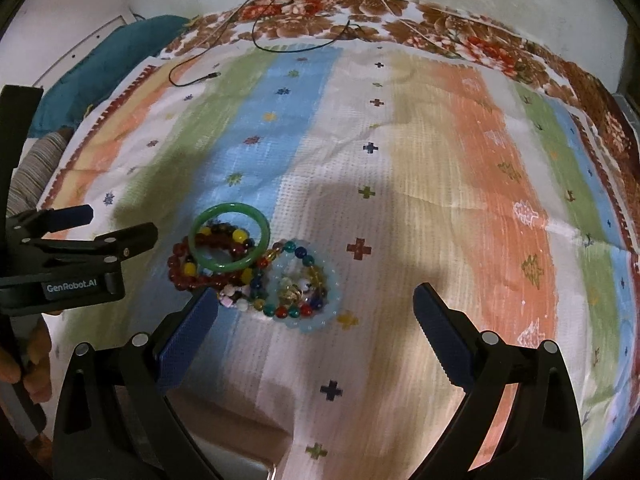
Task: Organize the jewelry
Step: 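Move both tools forward past the silver tin toward the bracelet cluster, then close the left tool on the green jade bangle while the right tool grips the multicolour bead bracelet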
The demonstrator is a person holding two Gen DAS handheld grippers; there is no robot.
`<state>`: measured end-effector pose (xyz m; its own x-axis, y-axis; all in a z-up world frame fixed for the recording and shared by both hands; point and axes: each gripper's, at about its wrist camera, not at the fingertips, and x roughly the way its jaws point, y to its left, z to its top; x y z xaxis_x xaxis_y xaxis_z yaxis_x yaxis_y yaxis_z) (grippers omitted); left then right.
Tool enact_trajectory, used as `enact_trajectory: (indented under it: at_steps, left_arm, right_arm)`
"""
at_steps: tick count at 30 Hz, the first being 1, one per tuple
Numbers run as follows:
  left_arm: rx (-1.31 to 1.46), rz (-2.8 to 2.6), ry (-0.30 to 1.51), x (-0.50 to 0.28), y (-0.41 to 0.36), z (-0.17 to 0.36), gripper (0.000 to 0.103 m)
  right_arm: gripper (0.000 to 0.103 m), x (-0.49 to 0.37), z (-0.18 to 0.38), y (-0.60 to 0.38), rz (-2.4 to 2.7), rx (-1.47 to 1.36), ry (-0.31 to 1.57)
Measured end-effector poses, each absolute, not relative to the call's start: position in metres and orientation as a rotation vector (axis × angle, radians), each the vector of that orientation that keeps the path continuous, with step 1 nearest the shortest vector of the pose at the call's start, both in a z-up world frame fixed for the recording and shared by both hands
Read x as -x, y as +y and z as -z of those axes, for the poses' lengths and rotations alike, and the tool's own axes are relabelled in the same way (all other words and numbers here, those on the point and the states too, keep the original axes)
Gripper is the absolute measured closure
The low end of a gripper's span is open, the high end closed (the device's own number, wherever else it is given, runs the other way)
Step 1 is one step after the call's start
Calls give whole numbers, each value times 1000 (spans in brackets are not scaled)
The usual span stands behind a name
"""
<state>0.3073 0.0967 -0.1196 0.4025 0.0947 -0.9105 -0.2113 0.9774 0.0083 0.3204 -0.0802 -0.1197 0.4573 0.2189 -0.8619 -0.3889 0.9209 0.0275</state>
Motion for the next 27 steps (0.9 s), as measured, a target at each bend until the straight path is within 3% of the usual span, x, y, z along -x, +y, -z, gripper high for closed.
enact_trajectory:
  at_steps: [12,14,19,22,27]
  left_arm:
    - [100,-150,1152,-334,96,135,6]
    - [102,-145,1160,-337,96,138,8]
    - [108,-134,1185,-344,95,147,14]
    - [116,-124,1200,-347,93,152,18]
    - [120,-110,1213,-351,89,158,28]
  right_arm:
    - [4,-335,132,-66,-361,283,1000]
    - [13,-341,135,-68,-355,268,1018]
    - [15,-351,144,-68,-347,261,1047]
    - [28,-356,148,-66,-358,254,1067]
    - [36,-360,150,-59,-381,262,1078]
